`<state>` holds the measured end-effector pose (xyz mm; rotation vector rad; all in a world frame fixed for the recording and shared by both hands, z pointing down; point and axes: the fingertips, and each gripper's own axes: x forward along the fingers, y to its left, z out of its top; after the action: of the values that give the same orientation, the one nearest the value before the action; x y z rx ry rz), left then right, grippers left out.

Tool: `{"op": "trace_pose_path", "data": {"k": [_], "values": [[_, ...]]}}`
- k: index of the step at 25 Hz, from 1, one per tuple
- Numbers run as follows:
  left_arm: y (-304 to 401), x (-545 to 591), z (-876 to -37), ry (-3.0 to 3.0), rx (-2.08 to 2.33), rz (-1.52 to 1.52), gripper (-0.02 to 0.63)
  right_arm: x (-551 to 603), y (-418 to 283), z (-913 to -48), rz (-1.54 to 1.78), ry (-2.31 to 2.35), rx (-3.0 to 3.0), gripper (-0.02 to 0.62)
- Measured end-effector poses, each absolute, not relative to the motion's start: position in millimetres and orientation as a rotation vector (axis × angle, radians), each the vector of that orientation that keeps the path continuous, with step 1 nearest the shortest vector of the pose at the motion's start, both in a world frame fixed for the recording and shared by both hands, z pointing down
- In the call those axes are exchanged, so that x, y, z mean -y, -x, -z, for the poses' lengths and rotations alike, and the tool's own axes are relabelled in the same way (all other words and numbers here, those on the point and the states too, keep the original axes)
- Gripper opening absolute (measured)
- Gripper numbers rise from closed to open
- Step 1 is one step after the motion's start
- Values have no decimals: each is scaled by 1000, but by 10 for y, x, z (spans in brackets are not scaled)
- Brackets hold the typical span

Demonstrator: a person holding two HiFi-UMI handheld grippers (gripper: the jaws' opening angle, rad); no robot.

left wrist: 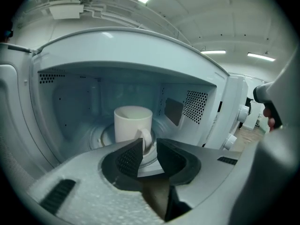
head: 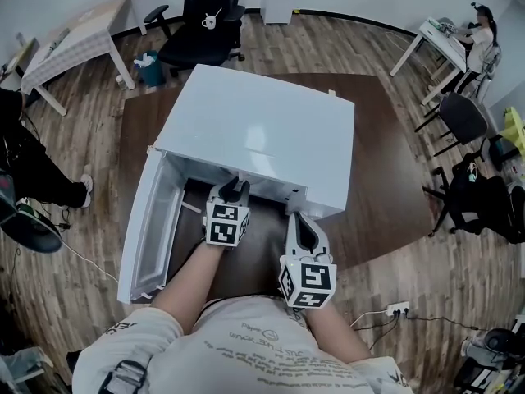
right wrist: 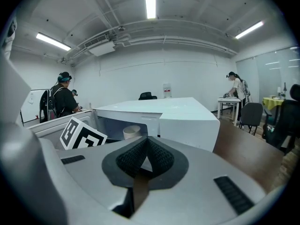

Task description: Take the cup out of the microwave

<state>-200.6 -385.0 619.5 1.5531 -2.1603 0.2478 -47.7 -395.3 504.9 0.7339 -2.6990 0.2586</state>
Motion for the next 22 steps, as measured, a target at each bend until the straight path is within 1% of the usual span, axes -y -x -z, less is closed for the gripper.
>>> {"op": "trace_pose_path", "data": {"k": [22], "values": [[1998,4232,-6373,-1684,2076,-301,89,3967,458,-5169,-264,-821,2632,15]]}}
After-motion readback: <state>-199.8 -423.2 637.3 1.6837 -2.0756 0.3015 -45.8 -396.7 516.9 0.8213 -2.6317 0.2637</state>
